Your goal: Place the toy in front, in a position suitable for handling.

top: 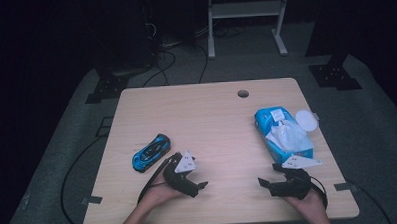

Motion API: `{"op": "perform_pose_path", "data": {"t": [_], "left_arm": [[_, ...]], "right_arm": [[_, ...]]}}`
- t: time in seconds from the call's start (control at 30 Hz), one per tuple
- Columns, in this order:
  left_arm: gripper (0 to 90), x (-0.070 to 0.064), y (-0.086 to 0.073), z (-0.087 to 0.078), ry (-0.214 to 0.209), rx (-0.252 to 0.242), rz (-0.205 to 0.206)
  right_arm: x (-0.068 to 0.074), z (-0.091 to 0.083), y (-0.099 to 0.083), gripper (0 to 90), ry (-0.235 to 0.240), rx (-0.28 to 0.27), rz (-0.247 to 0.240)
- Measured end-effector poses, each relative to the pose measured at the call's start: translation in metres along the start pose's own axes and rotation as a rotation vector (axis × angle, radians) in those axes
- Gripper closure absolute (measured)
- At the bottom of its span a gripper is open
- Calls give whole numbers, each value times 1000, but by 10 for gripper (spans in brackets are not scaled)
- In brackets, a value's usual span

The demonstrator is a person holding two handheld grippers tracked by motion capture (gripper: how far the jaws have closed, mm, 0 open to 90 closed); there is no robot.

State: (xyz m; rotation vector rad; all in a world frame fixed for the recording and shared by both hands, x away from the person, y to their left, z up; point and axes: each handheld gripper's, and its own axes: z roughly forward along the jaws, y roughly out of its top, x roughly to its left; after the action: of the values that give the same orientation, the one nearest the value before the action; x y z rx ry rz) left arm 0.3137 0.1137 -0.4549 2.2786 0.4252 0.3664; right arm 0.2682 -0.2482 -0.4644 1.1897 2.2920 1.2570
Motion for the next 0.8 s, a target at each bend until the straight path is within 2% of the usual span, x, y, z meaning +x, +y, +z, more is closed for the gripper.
{"op": "perform_pose_path", "data": {"t": [0.2,0.23,0.3,0.4,0.53,0.57,0.63,0.67,0.73,0.77,0.8], "left_arm": [[71,6,5,-5,5,20,2],[71,11,6,-10,20,23,-3],[71,15,7,-13,25,27,-5],[71,22,11,-21,50,40,6],[71,41,17,-34,91,75,15],[71,41,17,-34,91,75,15],[72,55,19,-42,114,89,11],[71,55,19,-42,114,89,11],[71,68,20,-50,139,112,-1],[71,68,20,-50,139,112,-1],[71,75,19,-53,146,128,-2]], "right_arm": [[1,-4,0,190,-4,-7,6],[1,-6,1,190,-2,-15,5],[1,-7,2,190,-3,-17,7],[1,-8,4,190,0,-22,10],[1,-8,5,190,8,-14,0],[1,-8,5,190,8,-14,0],[2,-9,5,190,9,-13,-10],[2,-9,5,190,9,-13,-10],[3,-11,6,190,13,-10,-9],[3,-11,6,190,13,-10,-9],[3,-11,6,190,16,-9,-14]]}}
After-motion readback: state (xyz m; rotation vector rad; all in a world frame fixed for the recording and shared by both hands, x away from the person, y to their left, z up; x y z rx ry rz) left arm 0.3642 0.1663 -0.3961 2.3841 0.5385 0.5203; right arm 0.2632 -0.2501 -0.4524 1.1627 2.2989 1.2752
